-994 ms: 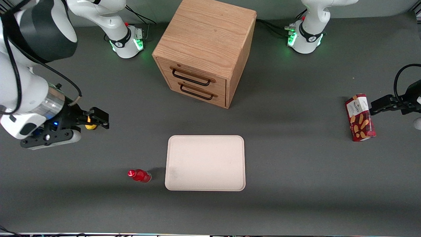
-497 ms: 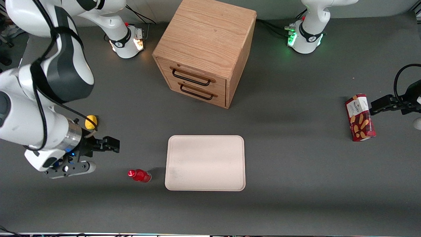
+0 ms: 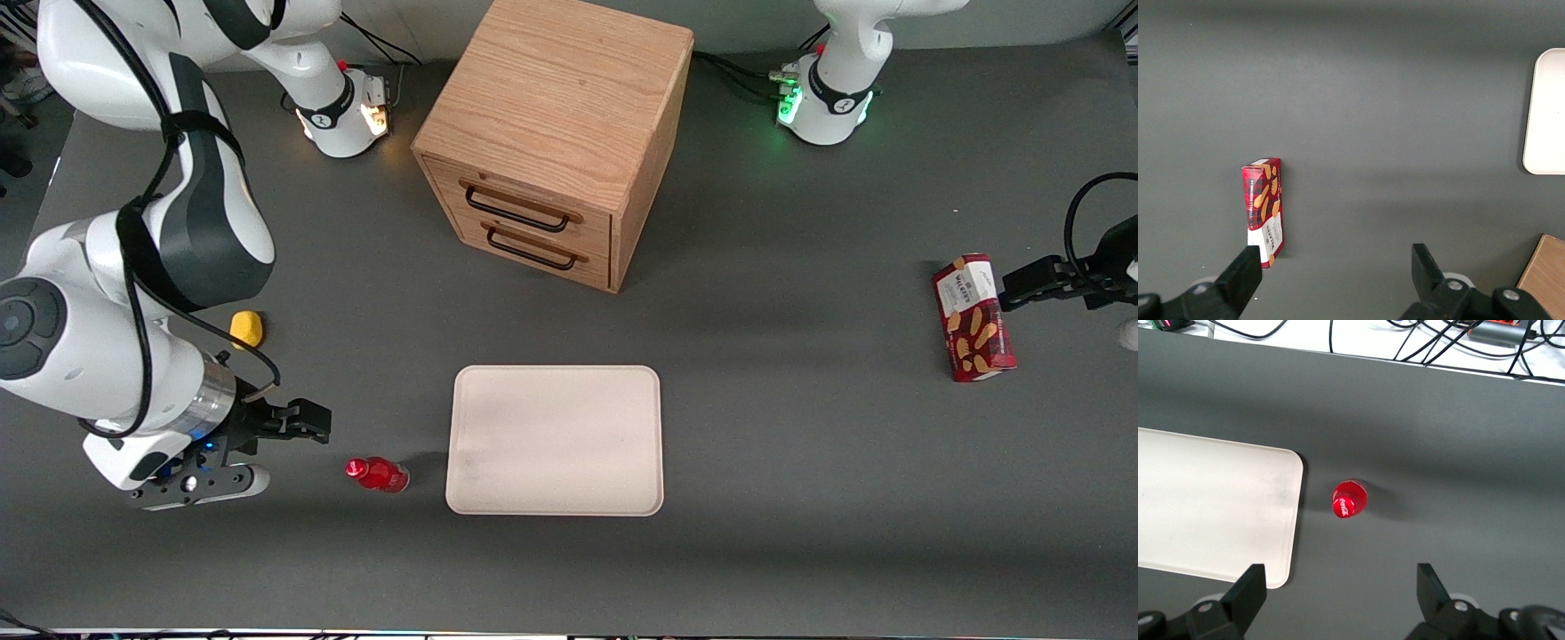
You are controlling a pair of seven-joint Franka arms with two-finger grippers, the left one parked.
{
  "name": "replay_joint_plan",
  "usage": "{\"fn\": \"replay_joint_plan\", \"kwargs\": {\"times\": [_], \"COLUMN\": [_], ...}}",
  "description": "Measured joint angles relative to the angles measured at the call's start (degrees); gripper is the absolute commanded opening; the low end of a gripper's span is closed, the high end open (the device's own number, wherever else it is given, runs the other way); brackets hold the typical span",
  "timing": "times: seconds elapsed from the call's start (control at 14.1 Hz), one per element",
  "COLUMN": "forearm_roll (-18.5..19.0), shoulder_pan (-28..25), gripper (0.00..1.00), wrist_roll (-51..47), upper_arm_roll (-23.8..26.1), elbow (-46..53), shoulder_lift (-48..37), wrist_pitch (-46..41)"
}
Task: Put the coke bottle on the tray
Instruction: 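Move the open right gripper toward the red Coca-Cola bottle, then lower the right gripper around the bottle and close on it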
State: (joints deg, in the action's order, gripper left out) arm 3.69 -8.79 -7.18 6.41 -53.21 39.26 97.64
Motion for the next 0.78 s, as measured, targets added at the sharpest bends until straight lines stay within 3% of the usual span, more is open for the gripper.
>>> {"fn": "replay_joint_plan", "kwargs": {"times": [0.78], "forearm_roll": [0.1], "shoulder_pan": [-0.2], "gripper": [1.00], "wrist_roll": [0.0], "upper_arm_roll": [0.0], "elbow": [-6.3], "shoulder_lift": [6.3], "wrist_pitch": [11.7]}}
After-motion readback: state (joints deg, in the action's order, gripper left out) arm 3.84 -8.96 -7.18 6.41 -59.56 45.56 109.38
